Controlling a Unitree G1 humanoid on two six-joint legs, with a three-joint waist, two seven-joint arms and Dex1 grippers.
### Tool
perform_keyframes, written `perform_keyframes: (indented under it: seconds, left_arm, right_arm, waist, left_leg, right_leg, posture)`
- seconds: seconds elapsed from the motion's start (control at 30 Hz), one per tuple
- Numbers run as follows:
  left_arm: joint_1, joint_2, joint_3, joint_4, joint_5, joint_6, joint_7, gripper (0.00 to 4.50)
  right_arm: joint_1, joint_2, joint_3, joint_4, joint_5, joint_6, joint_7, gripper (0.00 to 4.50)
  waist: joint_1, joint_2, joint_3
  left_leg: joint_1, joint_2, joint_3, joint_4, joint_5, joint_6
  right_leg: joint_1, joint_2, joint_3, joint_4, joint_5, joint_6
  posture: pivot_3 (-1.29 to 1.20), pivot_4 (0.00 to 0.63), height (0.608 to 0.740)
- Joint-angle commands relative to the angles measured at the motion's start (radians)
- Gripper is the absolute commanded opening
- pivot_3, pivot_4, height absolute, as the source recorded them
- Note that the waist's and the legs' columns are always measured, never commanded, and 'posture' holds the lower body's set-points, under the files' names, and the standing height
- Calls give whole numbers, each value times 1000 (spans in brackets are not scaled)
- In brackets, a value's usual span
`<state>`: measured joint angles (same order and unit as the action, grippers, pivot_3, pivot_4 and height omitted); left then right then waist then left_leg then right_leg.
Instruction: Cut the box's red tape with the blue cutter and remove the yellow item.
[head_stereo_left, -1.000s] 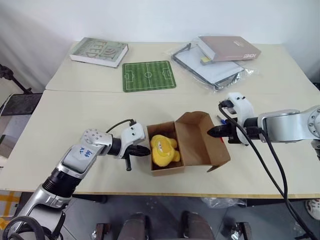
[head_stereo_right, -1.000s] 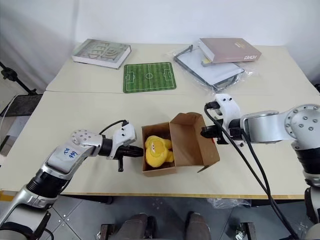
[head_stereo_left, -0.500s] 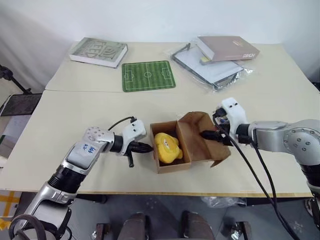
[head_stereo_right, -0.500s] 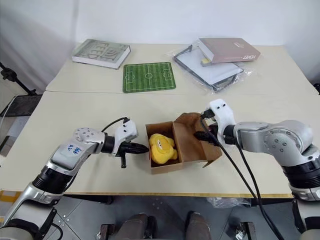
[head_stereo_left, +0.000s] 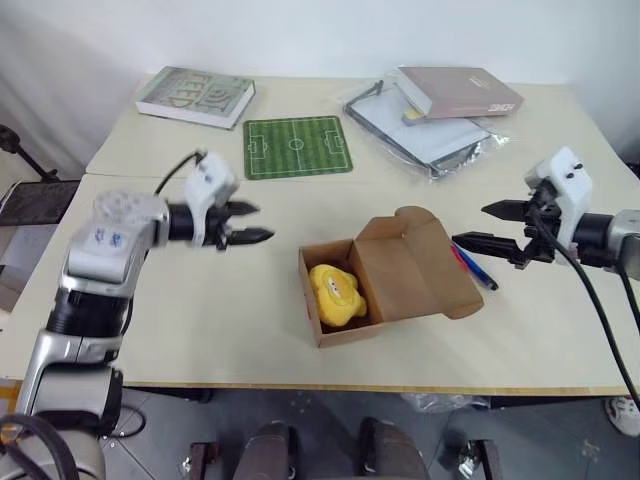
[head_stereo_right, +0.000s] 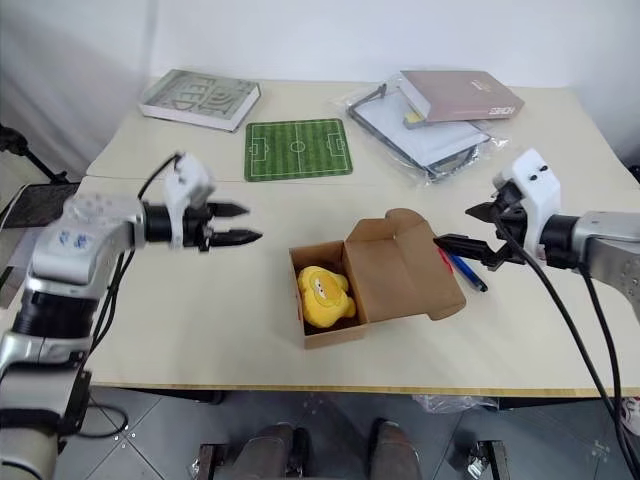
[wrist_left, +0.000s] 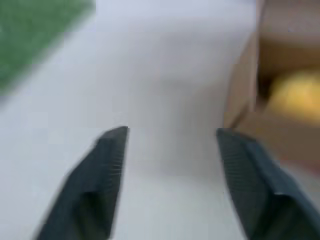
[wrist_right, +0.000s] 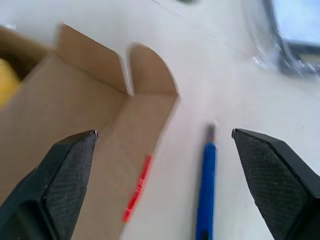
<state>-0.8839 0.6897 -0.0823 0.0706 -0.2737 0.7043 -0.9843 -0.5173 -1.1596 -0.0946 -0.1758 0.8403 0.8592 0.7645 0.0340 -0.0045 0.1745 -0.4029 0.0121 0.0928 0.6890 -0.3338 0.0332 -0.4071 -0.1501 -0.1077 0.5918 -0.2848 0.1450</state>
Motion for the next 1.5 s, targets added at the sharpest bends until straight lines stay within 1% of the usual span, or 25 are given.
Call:
perform_keyframes:
  seconds: [0.03, 0.13, 0.2, 0.3, 0.37, 0.4, 0.6, 0.7, 0.73, 0.77, 0.9, 0.93, 1.0, 1.07, 1.1, 1.17, 1.23, 1.27, 1.43, 1.5]
  left_arm:
    - [-71, -56, -65, -79, -42, 29, -51, 4305]
    - [-104, -115, -144, -114, -55, 43, -100, 4305]
    - [-115, -140, -210, -108, -32, 27, -130, 4305]
    - [-123, -155, -311, -71, 43, -42, -158, 4305]
    - [-116, -146, -397, -49, 108, -113, -201, 4305]
    - [-113, -144, -421, -41, 127, -136, -217, 4305]
    - [-115, -129, -495, 6, 201, -201, -301, 4305]
    - [-113, -141, -510, 48, 261, -249, -277, 4305]
    - [-112, -149, -508, 60, 269, -266, -275, 3922]
    - [-111, -158, -503, 71, 272, -278, -274, 3766]
    - [-125, -201, -460, 100, 255, -282, -269, 2574]
    - [-132, -214, -446, 106, 245, -274, -267, 2189]
    - [-142, -232, -425, 117, 233, -269, -267, 1713]
    - [-151, -241, -399, 117, 217, -264, -272, 1115]
    - [-156, -246, -391, 118, 213, -261, -274, 958]
    - [-171, -263, -353, 121, 201, -241, -248, 447]
    - [-189, -273, -304, 103, 170, -207, -235, 172]
    - [-196, -277, -282, 89, 152, -183, -234, 104]
    - [-224, -286, -199, 40, 95, -97, -197, 93]
    - [-242, -274, -153, 40, 95, -72, -147, 92]
  right_arm:
    - [-3, -6, -51, -60, -6, -13, 61, 4500]
    - [5, 12, -54, -82, -31, -5, 47, 4500]
    - [24, 24, -68, -106, -37, 8, 28, 4500]
    - [76, 41, -104, -159, -34, 29, 5, 4500]
    - [114, 57, -146, -193, -18, 52, -22, 4500]
    - [127, 63, -162, -205, -14, 62, -31, 4500]
    - [218, 95, -261, -291, 9, 119, -86, 4500]
    - [236, 106, -284, -310, 13, 135, -102, 4500]
    - [241, 109, -288, -314, 12, 137, -106, 4500]
    - [244, 111, -289, -315, 11, 140, -112, 4500]
    - [248, 103, -286, -297, -11, 140, -112, 4500]
    - [242, 100, -284, -288, -19, 135, -111, 4500]
    - [229, 95, -279, -277, -26, 129, -106, 4500]
    - [221, 90, -272, -276, -31, 129, -97, 4500]
    - [219, 88, -271, -273, -34, 128, -92, 4500]
    - [208, 80, -264, -259, -50, 129, -85, 4500]
    - [183, 73, -254, -242, -60, 128, -76, 4500]
    - [173, 68, -250, -235, -63, 127, -70, 4500]
    - [136, 44, -229, -204, -84, 121, -28, 4500]
    - [115, 40, -218, -194, -88, 123, -12, 4500]
  waist:
    - [2, 0, 0]
    - [-2, 0, 0]
    - [-5, -1, 0]
    - [-6, -1, 0]
    - [-6, -1, 0]
    - [-7, -1, 0]
    - [-5, -1, 0]
    - [-5, -1, 0]
    - [-5, -1, 0]
    - [-4, -1, 0]
    - [-6, -1, 0]
    - [-6, -1, 0]
    - [-5, -1, 0]
    - [-6, -1, 1]
    - [-6, -1, 1]
    - [-6, -1, 0]
    - [-6, -1, 1]
    - [-6, -1, 1]
    - [-7, -1, 1]
    - [-7, -1, 1]
  left_leg:
    - [-2, 0, 0, 1, 0, 0]
    - [-2, 0, 1, 1, 0, 0]
    - [-2, 0, 1, 2, 0, 0]
    - [-2, 0, 1, 3, 0, 0]
    - [-2, 0, 2, 4, 0, 0]
    - [-2, 0, 2, 4, 0, 0]
    - [-2, 0, 2, 5, 0, 0]
    - [-2, 0, 2, 7, 0, 0]
    - [-2, 0, 2, 8, 0, 0]
    - [-2, 0, 1, 8, 0, 0]
    - [-2, 0, 1, 10, -1, 1]
    - [-2, 0, 1, 10, -1, 1]
    - [-2, 0, 1, 11, -1, 1]
    - [-2, 0, 1, 11, -1, 1]
    - [-2, 0, 1, 11, -1, 1]
    - [-2, 0, 1, 11, -1, 1]
    - [-2, 0, 1, 11, -1, 1]
    - [-2, 0, 1, 11, -1, 1]
    - [-2, 0, 1, 11, -1, 1]
    - [-2, 0, 1, 11, -1, 1]
  right_leg:
    - [-1, 0, 0, 0, 0, 0]
    - [-1, 0, -1, 0, 0, 1]
    - [-1, 1, -1, 1, 0, 1]
    - [-1, 1, -1, 1, 0, 1]
    - [-2, 1, -1, 2, 0, 1]
    - [-2, 1, -1, 2, 0, 1]
    - [-2, 1, 0, 3, 0, 1]
    - [-2, 1, 0, 4, 0, 1]
    - [-2, 1, 0, 4, 0, 1]
    - [-2, 1, 0, 5, 0, 0]
    - [-2, 1, 1, 7, 1, 0]
    - [-2, 1, 2, 8, 1, 0]
    - [-2, 0, 2, 8, 1, 0]
    - [-2, 0, 2, 9, 1, 0]
    - [-2, 0, 2, 9, 1, 0]
    - [-2, 0, 2, 9, 1, 0]
    - [-2, 0, 2, 9, 1, 0]
    - [-2, 0, 2, 9, 1, 0]
    - [-2, 0, 2, 9, 1, 0]
    - [-2, 0, 2, 9, 1, 0]
  posture:
    - [0, 150, 740]
    - [0, 150, 740]
    - [0, 150, 740]
    - [0, 150, 740]
    - [0, 150, 740]
    - [0, 150, 740]
    - [0, 150, 740]
    - [0, 150, 740]
    - [0, 150, 740]
    - [0, 150, 740]
    - [0, 150, 740]
    - [0, 150, 740]
    - [0, 150, 740]
    - [0, 150, 740]
    - [0, 150, 740]
    - [0, 150, 740]
    - [0, 150, 740]
    - [0, 150, 740]
    - [0, 150, 740]
    - [0, 150, 740]
